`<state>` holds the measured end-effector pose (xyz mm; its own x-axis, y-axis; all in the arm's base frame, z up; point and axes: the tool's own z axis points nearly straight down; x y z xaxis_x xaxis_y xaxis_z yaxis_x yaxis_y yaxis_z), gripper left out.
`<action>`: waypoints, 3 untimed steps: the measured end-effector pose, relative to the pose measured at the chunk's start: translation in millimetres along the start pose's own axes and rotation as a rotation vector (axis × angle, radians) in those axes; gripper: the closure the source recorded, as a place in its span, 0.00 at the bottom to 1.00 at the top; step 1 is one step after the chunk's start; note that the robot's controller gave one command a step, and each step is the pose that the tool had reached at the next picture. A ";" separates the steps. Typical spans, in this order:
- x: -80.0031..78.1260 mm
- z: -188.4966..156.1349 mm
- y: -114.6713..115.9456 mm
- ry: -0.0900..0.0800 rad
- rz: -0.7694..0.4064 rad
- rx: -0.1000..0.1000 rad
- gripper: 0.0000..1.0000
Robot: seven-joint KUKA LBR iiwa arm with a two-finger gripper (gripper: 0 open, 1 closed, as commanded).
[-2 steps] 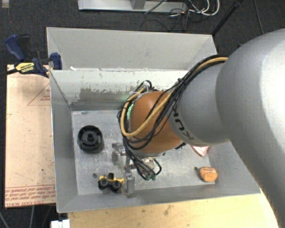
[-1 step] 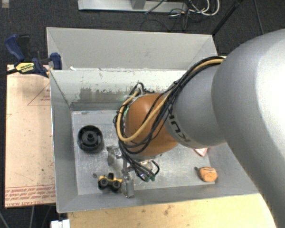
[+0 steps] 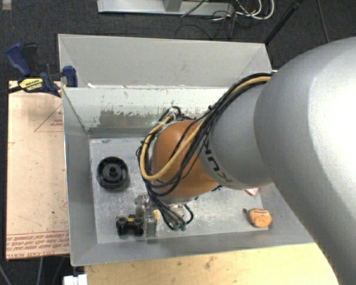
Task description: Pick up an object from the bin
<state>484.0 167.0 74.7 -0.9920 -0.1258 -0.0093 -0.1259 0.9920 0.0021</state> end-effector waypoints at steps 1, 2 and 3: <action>0.0 0.1 -0.1 0.000 0.000 0.000 1.00; -0.8 -52.6 -1.0 0.014 0.015 0.002 1.00; -38.1 -60.4 2.7 -0.007 -0.035 -0.001 1.00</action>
Offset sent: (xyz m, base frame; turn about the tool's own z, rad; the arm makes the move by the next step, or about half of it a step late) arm 0.0149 -0.0032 0.2012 0.0616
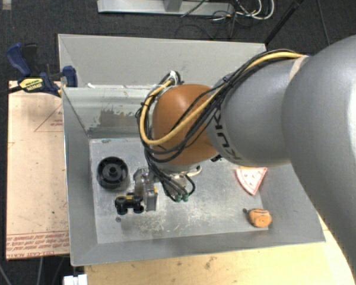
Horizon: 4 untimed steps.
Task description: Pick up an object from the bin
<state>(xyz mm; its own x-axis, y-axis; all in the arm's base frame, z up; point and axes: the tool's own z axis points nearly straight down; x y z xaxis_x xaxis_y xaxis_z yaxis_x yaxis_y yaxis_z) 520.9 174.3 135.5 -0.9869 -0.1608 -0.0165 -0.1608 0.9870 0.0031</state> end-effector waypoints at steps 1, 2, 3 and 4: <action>2.2 -20.1 -2.4 0.025 -0.015 0.003 1.00; -19.8 -3.5 26.6 0.002 -0.037 0.000 1.00; 9.6 -18.6 17.9 0.029 -0.062 0.003 1.00; -13.7 -14.3 34.3 -0.002 -0.079 0.000 1.00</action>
Offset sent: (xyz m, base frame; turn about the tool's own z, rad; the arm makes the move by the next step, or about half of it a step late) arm 0.0230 0.0644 -0.0655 -0.0633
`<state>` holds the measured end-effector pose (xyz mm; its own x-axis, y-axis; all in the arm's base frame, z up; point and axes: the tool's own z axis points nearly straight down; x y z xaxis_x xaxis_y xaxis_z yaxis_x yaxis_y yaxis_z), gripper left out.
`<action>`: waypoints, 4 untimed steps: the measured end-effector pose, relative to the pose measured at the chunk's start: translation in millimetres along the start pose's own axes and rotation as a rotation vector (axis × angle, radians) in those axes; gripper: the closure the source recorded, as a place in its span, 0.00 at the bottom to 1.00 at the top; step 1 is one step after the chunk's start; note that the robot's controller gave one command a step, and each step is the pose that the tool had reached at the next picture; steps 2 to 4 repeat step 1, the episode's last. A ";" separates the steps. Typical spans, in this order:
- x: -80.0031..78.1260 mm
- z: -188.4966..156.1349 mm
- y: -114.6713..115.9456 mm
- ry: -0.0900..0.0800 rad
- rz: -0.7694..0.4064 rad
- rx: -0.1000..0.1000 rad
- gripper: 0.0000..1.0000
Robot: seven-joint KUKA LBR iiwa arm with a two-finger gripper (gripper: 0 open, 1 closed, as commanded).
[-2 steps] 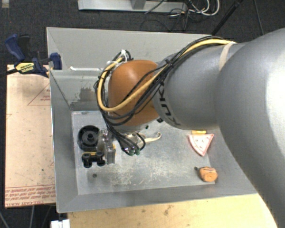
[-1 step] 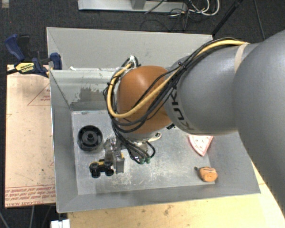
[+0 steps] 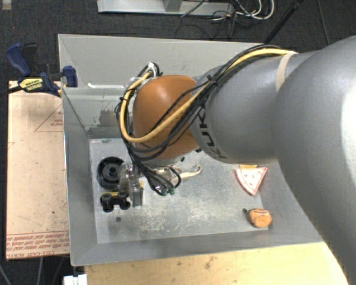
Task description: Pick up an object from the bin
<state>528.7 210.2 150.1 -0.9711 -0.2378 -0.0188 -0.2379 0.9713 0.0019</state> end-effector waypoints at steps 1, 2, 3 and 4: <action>15.5 -5.2 -11.4 0.032 -0.008 0.001 1.00; 15.5 -5.2 -11.4 0.032 -0.008 0.001 1.00; 15.5 -5.2 -11.4 0.032 -0.008 0.001 1.00; 15.5 -5.2 -11.4 0.032 -0.008 0.001 1.00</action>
Offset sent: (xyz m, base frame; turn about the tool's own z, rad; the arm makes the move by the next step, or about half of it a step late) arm 0.0082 0.0180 -0.0498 -0.0025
